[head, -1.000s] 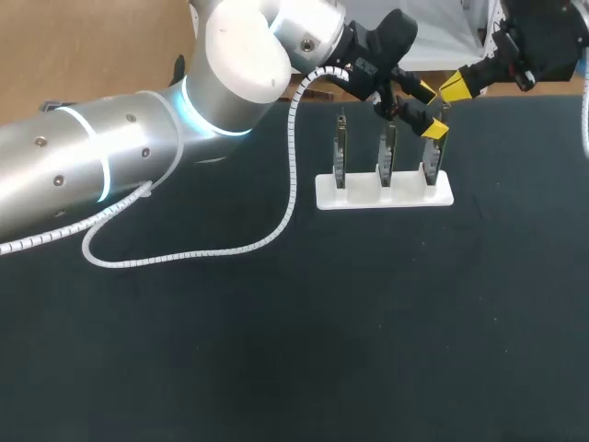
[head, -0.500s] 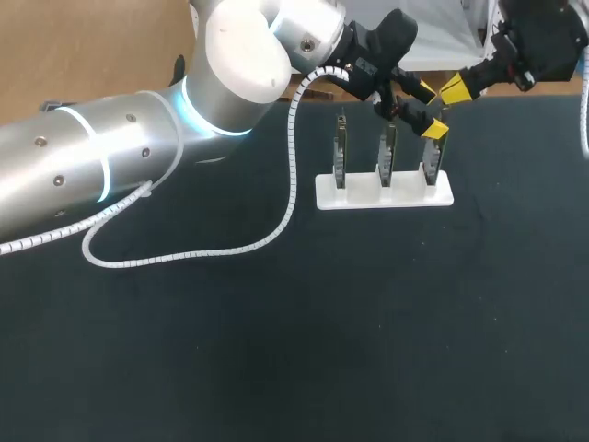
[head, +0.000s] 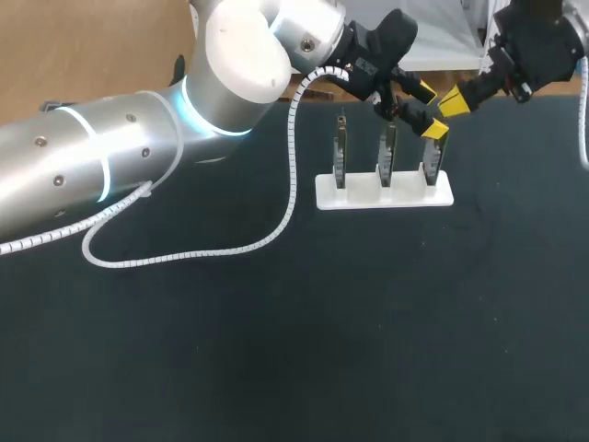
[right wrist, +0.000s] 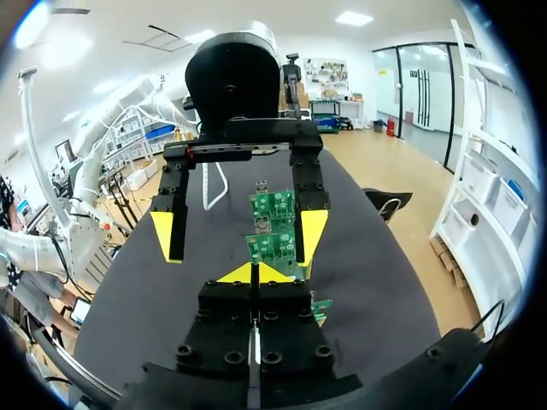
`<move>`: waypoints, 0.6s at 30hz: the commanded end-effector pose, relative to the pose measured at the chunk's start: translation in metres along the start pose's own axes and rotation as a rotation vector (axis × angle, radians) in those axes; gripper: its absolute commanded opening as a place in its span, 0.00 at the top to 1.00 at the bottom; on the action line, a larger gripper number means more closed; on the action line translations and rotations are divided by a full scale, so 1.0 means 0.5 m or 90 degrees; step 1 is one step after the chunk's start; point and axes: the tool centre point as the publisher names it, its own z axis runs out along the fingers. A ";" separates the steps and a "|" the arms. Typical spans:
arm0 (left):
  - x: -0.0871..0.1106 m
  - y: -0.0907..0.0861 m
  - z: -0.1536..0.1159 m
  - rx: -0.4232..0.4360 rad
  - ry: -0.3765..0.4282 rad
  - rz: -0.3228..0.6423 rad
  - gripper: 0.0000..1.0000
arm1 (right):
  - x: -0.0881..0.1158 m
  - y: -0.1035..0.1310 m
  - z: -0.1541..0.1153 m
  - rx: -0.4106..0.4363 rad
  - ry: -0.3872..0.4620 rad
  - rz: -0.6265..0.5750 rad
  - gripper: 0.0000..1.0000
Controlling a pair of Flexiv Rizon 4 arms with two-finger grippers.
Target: Pick up the optical module with the left hand, and insert it into the network port with the right hand.
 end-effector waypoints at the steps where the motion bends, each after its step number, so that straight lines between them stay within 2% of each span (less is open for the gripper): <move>1: 0.000 0.001 0.000 0.000 0.001 0.000 0.00 | 0.004 0.000 0.004 0.000 -0.001 0.002 1.00; 18: 0.000 0.001 0.000 0.000 0.001 0.000 0.00 | 0.009 0.001 0.008 0.000 -0.010 0.011 1.00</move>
